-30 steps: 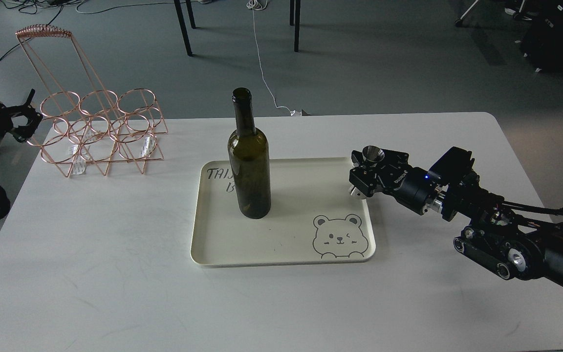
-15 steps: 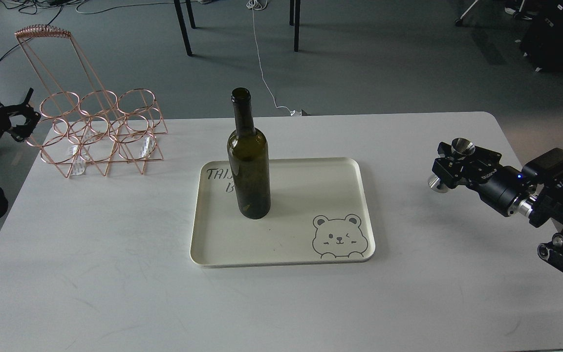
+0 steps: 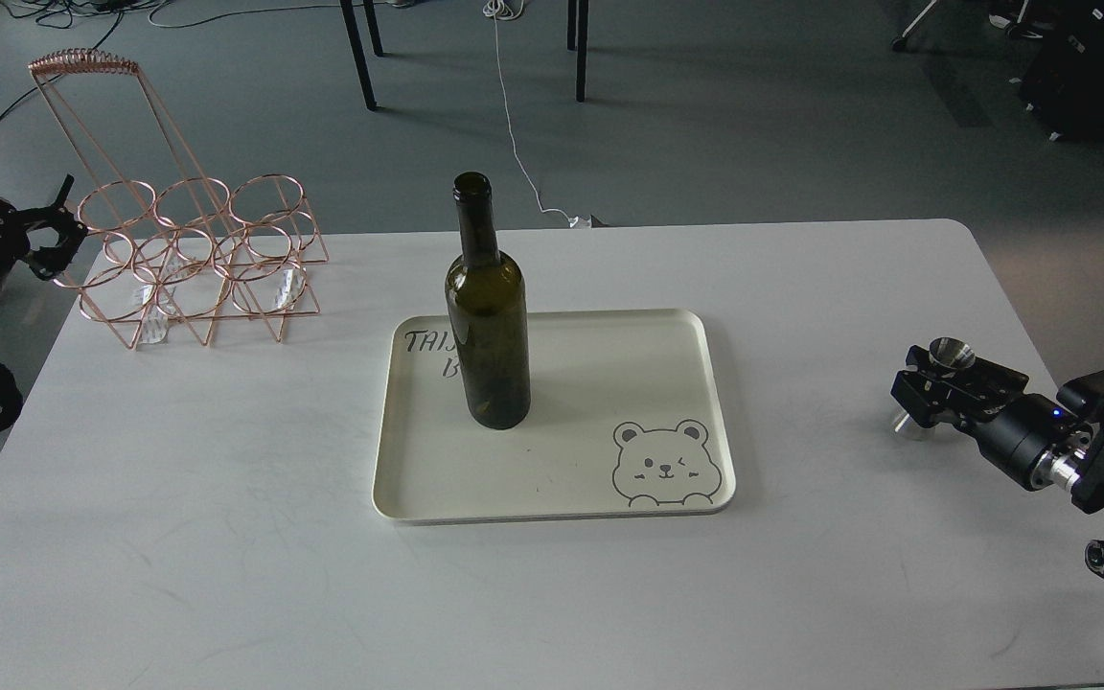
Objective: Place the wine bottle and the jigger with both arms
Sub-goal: 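Carry the jigger off the tray and lower it onto the table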
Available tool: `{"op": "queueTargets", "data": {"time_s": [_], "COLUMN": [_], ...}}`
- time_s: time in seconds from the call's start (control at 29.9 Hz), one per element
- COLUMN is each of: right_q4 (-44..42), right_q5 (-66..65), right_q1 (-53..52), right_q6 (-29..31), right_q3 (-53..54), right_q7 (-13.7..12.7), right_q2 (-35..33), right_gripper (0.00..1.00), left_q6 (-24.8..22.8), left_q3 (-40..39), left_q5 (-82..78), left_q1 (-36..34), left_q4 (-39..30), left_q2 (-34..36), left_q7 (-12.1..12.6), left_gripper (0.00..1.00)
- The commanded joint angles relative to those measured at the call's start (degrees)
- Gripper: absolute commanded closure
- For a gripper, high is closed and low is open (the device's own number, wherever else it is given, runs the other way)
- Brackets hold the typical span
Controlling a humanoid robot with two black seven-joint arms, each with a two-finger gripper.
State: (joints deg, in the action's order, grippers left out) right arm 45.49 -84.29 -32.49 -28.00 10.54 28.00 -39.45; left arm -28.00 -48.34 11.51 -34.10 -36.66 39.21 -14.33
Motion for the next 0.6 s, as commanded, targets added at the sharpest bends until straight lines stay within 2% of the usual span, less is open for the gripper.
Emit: {"op": "queueTargets", "data": {"time_s": [0.0, 0.1, 0.23, 0.43, 0.57], "right_q4": [-0.05, -0.05, -0.05, 0.21, 0.30], "right_q5": [0.00, 0.00, 0.00, 0.09, 0.09], "right_q1": [0.06, -0.20, -0.29, -0.29, -0.38], "right_q6": [0.00, 0.00, 0.00, 0.00, 0.00], "right_q3": [0.44, 0.62, 0.62, 0.62, 0.53], "right_q7": [0.00, 0.00, 0.00, 0.00, 0.00], "right_q2": [0.60, 1.39, 2.18, 2.27, 2.18], "right_gripper": [0.92, 0.91, 0.86, 0.67, 0.64], "left_q6": [0.00, 0.00, 0.00, 0.00, 0.00], "left_q3": [0.00, 0.00, 0.00, -0.08, -0.26], "left_q5": [-0.09, -0.09, -0.09, -0.09, -0.09], "left_q1": [0.00, 0.00, 0.00, 0.00, 0.00], "left_q4": [0.01, 0.01, 0.01, 0.01, 0.01], "left_q2": [0.17, 0.17, 0.17, 0.25, 0.25], "left_q7": [0.00, 0.00, 0.00, -0.09, -0.09], "left_gripper": [0.02, 0.02, 0.02, 0.02, 0.02]}}
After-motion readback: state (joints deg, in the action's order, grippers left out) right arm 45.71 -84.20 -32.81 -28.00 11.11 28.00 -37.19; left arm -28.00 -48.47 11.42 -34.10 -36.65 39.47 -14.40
